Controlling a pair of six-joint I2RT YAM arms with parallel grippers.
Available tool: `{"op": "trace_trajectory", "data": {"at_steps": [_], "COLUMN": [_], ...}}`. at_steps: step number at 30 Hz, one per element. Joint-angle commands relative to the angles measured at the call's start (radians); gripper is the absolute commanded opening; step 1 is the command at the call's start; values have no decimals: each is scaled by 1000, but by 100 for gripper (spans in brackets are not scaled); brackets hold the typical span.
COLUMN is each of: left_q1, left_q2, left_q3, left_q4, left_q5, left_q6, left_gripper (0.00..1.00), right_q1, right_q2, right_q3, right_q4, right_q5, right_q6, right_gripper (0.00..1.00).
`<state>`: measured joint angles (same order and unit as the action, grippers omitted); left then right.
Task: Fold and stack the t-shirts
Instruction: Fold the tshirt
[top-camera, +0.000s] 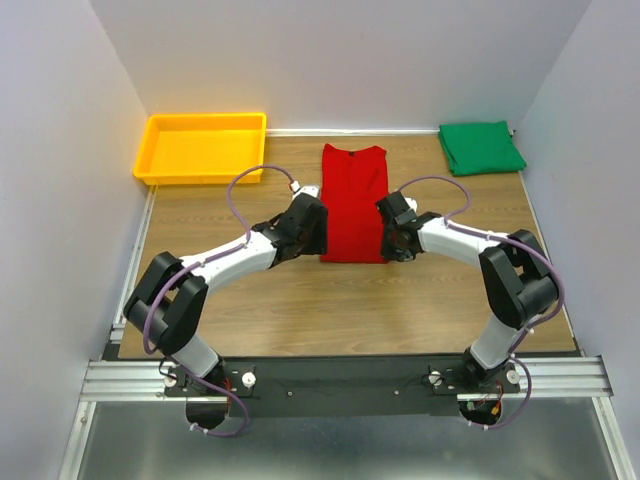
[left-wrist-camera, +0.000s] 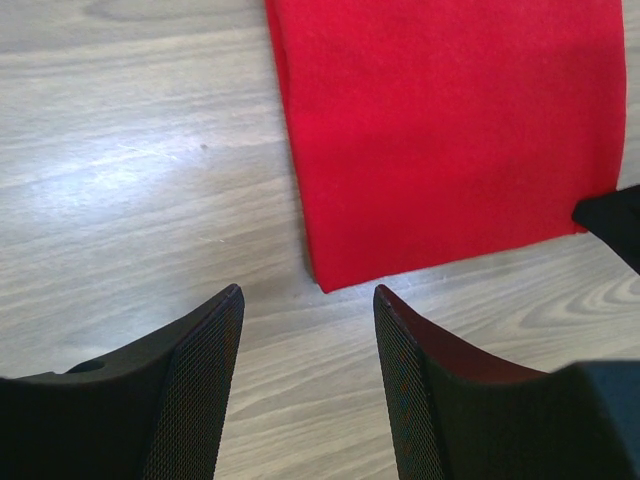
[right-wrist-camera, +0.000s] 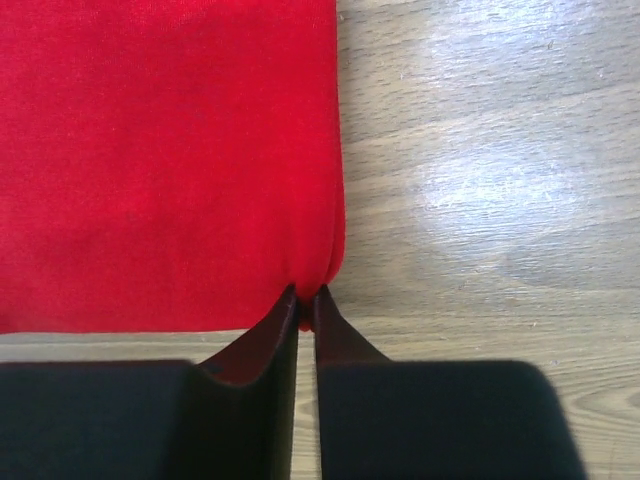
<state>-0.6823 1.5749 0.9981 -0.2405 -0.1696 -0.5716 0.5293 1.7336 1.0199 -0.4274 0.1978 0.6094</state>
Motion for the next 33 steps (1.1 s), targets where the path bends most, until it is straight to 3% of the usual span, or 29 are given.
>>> {"op": "trace_trajectory", "data": {"at_steps": [1,14,18,26,33], "left_q1": [-14,-29,-28,-33,-59], "left_q2": [30,175,215,315,315], "left_q3": [11,85,102,139,142], "left_q4": [0,-19,-22,-75,-177], "left_q5": [42,79,33,38,-24], "left_q6": [-13,-24,-39,-39,-53], "left_gripper": [63,60,59,45,43], "right_q1": [6,15,17,17,17], "right_q2": [44,20,23,18,15], "right_q3": [-78,-89,-95,-101,-98], "right_q4": [-79,-57,-50,-47,-40], "right_q5": [46,35,28,34,29], "right_q6": [-7,-25,-25,-22,-14], "right_gripper": [2,1,1,1,1]}}
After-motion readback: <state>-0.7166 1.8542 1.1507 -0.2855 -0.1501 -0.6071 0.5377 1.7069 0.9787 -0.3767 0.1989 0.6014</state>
